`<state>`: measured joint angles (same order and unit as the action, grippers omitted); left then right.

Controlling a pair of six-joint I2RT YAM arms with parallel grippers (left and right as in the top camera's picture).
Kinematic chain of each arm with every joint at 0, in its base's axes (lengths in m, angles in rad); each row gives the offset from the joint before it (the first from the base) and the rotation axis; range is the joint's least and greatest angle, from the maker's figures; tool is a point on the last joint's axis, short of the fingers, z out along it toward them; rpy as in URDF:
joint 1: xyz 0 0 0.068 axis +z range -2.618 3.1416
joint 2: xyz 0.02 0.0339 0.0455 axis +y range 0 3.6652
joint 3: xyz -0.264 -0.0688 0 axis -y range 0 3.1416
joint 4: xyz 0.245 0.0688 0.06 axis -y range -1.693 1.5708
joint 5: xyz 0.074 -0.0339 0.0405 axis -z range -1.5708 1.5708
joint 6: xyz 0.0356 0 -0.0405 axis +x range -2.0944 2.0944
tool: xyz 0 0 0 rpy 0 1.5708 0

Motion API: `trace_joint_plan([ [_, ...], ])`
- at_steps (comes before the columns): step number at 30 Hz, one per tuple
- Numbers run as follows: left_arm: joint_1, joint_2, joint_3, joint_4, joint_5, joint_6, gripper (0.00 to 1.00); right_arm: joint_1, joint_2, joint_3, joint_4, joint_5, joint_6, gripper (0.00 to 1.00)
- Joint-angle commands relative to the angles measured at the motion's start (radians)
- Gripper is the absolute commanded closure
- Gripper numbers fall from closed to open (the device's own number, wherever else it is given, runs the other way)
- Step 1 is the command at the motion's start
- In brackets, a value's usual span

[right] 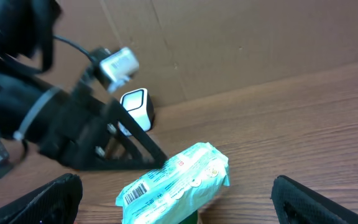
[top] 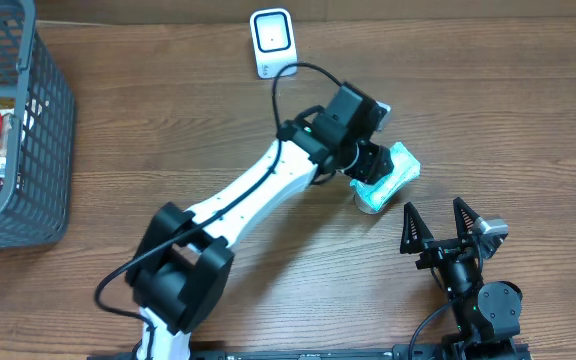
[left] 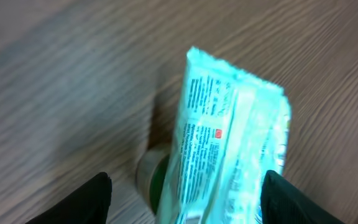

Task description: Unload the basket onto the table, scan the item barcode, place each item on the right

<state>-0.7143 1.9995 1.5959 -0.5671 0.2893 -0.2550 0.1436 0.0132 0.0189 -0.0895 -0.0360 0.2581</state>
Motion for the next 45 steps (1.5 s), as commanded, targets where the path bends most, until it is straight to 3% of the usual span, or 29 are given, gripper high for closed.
trace_joint_plan([
  [1, -0.004, 0.048, -0.002, 0.008, 0.014, 0.0, 0.4, -0.008, -0.006, -0.011, 0.006, 0.012, 0.001, 0.0],
  [8, -0.021, 0.058, -0.014, -0.012, 0.013, 0.001, 0.44, -0.008, -0.006, -0.011, 0.006, 0.012, 0.001, 0.0],
  [10, -0.029, 0.058, -0.02, -0.016, 0.014, 0.001, 0.65, -0.008, -0.006, -0.011, 0.006, 0.012, 0.001, 0.0],
  [12, -0.031, 0.058, -0.021, -0.021, 0.011, 0.0, 0.75, -0.008, -0.006, -0.011, 0.006, 0.012, 0.001, 0.0],
  [16, -0.031, 0.058, -0.021, -0.031, 0.007, 0.0, 0.78, -0.008, -0.006, -0.011, 0.006, 0.012, 0.001, 0.0],
  [18, -0.031, 0.058, -0.021, -0.031, 0.007, 0.001, 0.86, -0.008, -0.006, -0.011, 0.006, 0.011, 0.001, 0.0],
  [19, -0.03, 0.056, -0.019, -0.03, 0.007, 0.001, 0.96, -0.008, -0.006, -0.011, 0.006, 0.012, 0.001, 0.0],
  [39, 0.104, -0.143, 0.019, -0.103, 0.029, -0.015, 0.96, -0.008, -0.006, -0.011, 0.006, 0.012, 0.001, 0.0],
  [40, 0.106, -0.141, 0.019, -0.114, 0.042, -0.014, 0.91, -0.008, -0.006, -0.011, 0.006, 0.011, 0.001, 0.0],
  [42, 0.104, -0.133, 0.018, -0.129, 0.084, 0.009, 0.62, -0.008, -0.006, -0.011, 0.006, 0.011, 0.001, 0.0],
  [44, 0.097, -0.121, 0.016, -0.135, 0.13, 0.009, 0.51, -0.008, -0.006, -0.011, 0.006, 0.012, 0.001, 0.0],
  [45, 0.092, -0.113, 0.013, -0.14, 0.138, 0.009, 0.51, -0.008, -0.006, -0.011, 0.006, 0.012, 0.001, 0.0],
])
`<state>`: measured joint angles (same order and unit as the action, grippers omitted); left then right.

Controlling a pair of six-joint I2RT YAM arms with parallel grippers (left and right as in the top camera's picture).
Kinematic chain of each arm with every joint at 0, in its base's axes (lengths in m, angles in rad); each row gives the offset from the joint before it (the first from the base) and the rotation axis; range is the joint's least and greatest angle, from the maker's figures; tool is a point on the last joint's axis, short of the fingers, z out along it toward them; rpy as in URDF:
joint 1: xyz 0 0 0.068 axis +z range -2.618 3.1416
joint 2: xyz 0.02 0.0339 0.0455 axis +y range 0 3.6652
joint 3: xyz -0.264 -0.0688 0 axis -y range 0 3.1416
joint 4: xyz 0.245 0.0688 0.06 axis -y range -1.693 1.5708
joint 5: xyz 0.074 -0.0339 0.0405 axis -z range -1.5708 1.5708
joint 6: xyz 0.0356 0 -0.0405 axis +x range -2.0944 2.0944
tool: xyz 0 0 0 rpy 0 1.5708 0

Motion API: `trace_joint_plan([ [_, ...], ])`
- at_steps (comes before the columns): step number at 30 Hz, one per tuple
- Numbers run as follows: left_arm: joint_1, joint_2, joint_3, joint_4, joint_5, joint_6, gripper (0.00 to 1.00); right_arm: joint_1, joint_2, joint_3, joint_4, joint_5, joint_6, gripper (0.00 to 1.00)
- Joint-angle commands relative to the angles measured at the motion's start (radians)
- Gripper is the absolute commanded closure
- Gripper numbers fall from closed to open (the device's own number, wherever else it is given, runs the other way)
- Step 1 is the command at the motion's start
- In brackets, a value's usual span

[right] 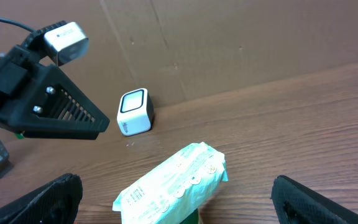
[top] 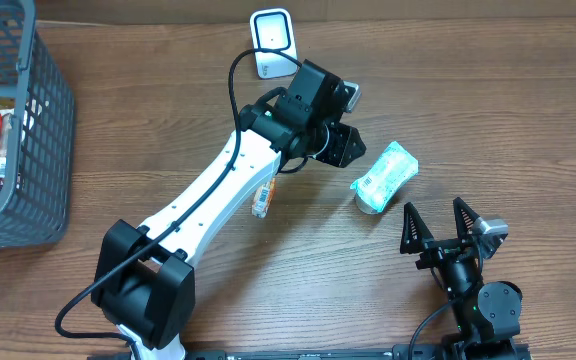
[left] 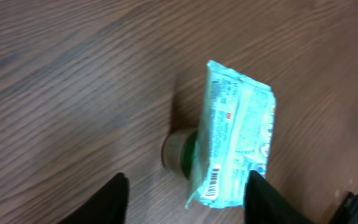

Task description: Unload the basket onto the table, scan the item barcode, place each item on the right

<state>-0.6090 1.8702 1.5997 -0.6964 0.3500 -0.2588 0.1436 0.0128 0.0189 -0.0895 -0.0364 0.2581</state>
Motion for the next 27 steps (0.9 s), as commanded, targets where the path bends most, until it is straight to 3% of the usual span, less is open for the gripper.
trace_joint_plan([
  [1, -0.018, 0.023, 0.005, -0.019, 0.077, 0.013, 0.5, -0.008, -0.006, -0.011, 0.006, 0.012, 0.001, 0.0],
  [7, -0.036, 0.105, -0.005, -0.022, 0.19, 0.013, 0.44, -0.008, -0.006, -0.011, 0.006, 0.012, 0.001, 0.0],
  [15, -0.042, 0.21, -0.005, -0.01, 0.194, 0.012, 0.41, -0.008, -0.006, -0.011, 0.006, 0.012, 0.001, 0.0],
  [18, -0.043, 0.219, -0.005, -0.006, 0.201, 0.011, 0.52, -0.008, -0.006, -0.011, 0.006, 0.012, 0.001, 0.0],
  [25, -0.02, 0.212, -0.002, -0.006, 0.284, 0.012, 0.94, -0.008, -0.006, -0.011, 0.006, 0.012, 0.001, 0.0],
  [27, -0.002, 0.208, 0.002, -0.005, 0.309, 0.011, 0.96, -0.008, -0.006, -0.011, 0.006, 0.012, 0.001, 0.0],
])
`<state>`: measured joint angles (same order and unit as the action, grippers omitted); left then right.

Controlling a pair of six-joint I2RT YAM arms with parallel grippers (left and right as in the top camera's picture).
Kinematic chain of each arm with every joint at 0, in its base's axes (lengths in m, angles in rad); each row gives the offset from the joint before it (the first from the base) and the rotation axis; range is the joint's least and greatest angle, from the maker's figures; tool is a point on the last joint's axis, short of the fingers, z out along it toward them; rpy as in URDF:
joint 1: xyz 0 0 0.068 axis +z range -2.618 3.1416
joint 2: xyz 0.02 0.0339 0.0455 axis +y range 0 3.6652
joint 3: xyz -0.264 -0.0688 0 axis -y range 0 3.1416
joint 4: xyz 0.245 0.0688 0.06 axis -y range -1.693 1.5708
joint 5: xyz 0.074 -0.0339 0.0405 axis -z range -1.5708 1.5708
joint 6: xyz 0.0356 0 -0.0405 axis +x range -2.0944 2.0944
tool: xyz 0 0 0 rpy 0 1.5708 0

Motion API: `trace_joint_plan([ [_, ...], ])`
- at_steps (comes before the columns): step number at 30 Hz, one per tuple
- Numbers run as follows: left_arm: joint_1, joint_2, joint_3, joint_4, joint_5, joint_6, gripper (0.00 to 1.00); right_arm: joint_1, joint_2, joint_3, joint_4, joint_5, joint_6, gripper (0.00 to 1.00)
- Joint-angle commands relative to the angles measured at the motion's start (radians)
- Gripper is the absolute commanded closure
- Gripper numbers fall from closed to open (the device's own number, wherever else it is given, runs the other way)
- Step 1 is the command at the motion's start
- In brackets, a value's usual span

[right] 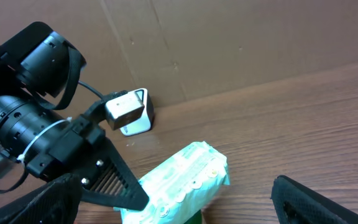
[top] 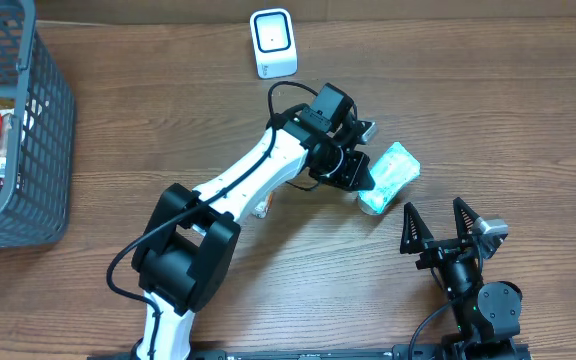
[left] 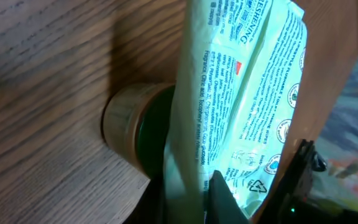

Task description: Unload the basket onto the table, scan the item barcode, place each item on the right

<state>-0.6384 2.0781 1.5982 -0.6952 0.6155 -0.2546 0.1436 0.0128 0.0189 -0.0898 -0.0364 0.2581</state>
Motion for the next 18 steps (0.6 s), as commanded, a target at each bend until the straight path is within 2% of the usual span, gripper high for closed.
trace_joint_plan([
  [1, 0.043, -0.002, 0.008, -0.007, 0.069, 0.007, 0.96, -0.008, -0.006, -0.011, 0.006, 0.012, 0.001, 0.0],
  [8, 0.109, -0.012, 0.01, -0.013, 0.18, 0.008, 0.96, -0.008, -0.006, -0.011, 0.006, 0.012, 0.001, 0.0],
  [18, 0.219, -0.02, 0.01, -0.061, 0.152, 0.026, 0.96, -0.008, -0.006, -0.011, 0.006, 0.012, 0.001, 0.0],
])
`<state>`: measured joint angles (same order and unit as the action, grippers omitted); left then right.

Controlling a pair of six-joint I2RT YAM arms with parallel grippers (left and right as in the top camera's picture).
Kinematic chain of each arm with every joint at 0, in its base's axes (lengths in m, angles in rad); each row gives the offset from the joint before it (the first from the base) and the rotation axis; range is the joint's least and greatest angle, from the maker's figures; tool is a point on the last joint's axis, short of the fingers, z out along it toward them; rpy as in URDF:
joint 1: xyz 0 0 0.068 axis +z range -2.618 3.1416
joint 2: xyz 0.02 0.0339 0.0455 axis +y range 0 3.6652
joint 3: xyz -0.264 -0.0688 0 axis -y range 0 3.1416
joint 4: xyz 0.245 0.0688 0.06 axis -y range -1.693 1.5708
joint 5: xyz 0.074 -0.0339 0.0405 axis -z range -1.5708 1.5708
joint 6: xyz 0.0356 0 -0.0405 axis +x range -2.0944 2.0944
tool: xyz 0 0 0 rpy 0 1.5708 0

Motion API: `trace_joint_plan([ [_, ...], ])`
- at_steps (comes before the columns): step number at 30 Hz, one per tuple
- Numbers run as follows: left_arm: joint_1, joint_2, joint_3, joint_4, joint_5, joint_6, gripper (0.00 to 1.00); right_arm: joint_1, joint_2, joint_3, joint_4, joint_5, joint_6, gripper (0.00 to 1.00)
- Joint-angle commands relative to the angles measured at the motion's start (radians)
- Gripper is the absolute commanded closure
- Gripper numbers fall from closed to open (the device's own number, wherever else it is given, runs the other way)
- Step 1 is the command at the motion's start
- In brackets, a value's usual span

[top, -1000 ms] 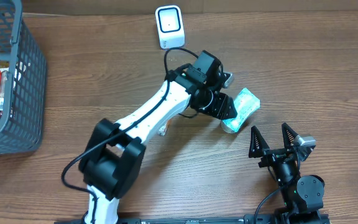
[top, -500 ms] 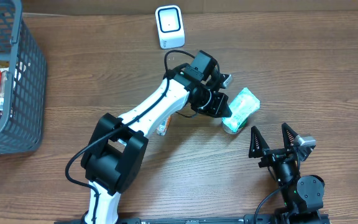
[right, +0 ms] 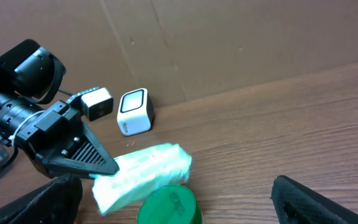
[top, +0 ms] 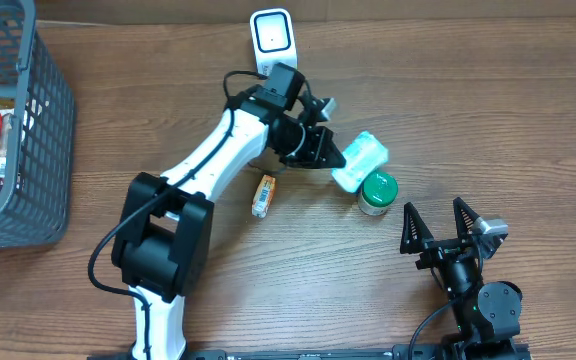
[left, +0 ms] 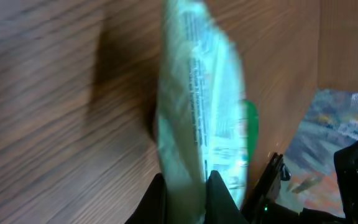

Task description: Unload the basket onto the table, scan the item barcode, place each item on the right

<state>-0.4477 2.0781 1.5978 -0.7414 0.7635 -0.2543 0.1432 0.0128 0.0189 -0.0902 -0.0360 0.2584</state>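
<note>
A mint-green packet of wipes (top: pixel 360 158) hangs above the table, and my left gripper (top: pixel 334 155) is shut on its end. In the left wrist view the packet (left: pixel 197 118) runs up from between the two dark fingers (left: pixel 220 194); its printed side is blurred. The white scanner (top: pixel 271 42) stands at the far edge, up and left of the packet, and also shows in the right wrist view as the scanner (right: pixel 134 112). My right gripper (top: pixel 432 206) stands open near the front right, holding nothing.
A green-lidded jar (top: pixel 376 192) stands just right of and below the packet. A small orange item (top: pixel 263 195) lies beside the left arm. A grey basket (top: pixel 38 140) with several goods sits at the far left. A cardboard wall (right: pixel 229 43) backs the table.
My left gripper, shut on the packet where it lay on top of the jar, now holds it clear of the jar, further left and nearer the scanner. The jar's green lid is uncovered.
My left gripper was open over the packet lying on the jar. Then it stood open back by the scanner, with the packet still on the jar. Then it was shut on the packet, and now it holds the packet off the jar. The right arm stayed still.
</note>
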Motion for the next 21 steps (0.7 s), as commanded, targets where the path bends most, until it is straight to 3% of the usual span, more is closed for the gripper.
trace_joint_plan([
  [1, 0.037, -0.02, 0.01, -0.034, -0.029, 0.026, 0.96, -0.008, -0.006, -0.011, 0.007, 0.012, 0.0, 0.0],
  [17, -0.071, -0.02, 0.008, -0.359, -0.432, -0.041, 0.96, -0.008, -0.006, -0.011, 0.007, 0.011, 0.0, 0.0],
  [21, -0.094, -0.02, 0.008, -0.389, -0.465, -0.037, 0.96, -0.008, -0.006, -0.011, 0.007, 0.012, 0.0, 0.0],
])
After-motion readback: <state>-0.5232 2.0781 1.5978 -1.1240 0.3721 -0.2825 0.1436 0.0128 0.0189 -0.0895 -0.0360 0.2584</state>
